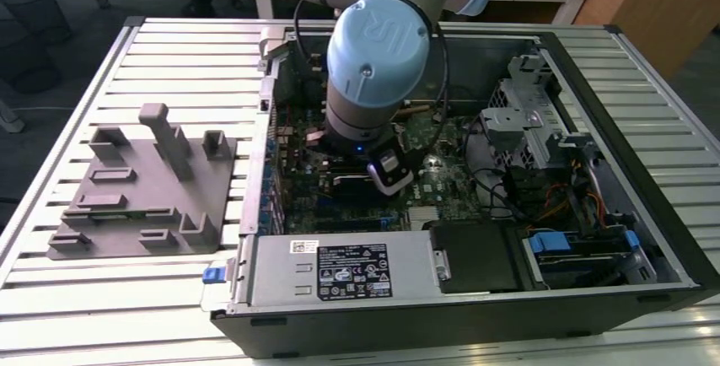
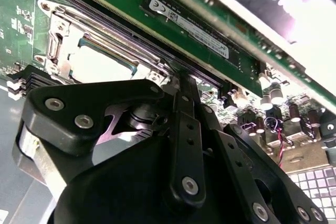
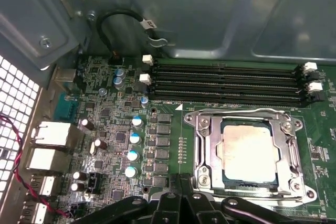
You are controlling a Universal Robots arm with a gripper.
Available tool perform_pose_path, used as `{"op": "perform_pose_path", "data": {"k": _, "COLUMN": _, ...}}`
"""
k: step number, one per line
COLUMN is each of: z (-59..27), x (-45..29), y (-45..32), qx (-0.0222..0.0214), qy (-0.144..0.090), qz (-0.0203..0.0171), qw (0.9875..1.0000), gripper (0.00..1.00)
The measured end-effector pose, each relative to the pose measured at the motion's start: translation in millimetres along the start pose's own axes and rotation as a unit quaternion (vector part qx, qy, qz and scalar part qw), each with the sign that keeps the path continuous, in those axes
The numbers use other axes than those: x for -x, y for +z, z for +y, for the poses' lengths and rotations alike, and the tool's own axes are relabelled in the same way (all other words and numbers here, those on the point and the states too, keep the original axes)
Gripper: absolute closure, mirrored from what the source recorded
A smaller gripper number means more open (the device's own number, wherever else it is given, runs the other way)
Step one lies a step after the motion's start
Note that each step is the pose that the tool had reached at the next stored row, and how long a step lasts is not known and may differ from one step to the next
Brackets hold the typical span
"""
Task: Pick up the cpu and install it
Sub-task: 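Install the second cpu locking lever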
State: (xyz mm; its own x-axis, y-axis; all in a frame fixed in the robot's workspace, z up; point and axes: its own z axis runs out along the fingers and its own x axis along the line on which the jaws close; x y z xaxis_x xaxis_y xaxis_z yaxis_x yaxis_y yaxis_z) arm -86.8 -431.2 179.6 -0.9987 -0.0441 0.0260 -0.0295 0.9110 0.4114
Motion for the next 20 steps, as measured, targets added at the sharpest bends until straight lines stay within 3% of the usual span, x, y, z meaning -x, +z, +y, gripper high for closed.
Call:
{"op": "perform_pose_path", "data": {"k": 11, "z": 0.3, "x": 0.1, "y": 0.0, "qx": -0.0013, "qy": 0.0, "qz": -0.0001, "qw": 1.0, "gripper": 0.89}}
{"op": "perform_pose_path", "data": {"k": 20, "z": 1.5, "x": 0.0, "y": -1.7, "qx": -0.0103, "qy": 0.0, "qz": 0.0002, "qw": 0.9999, "gripper": 0.89}}
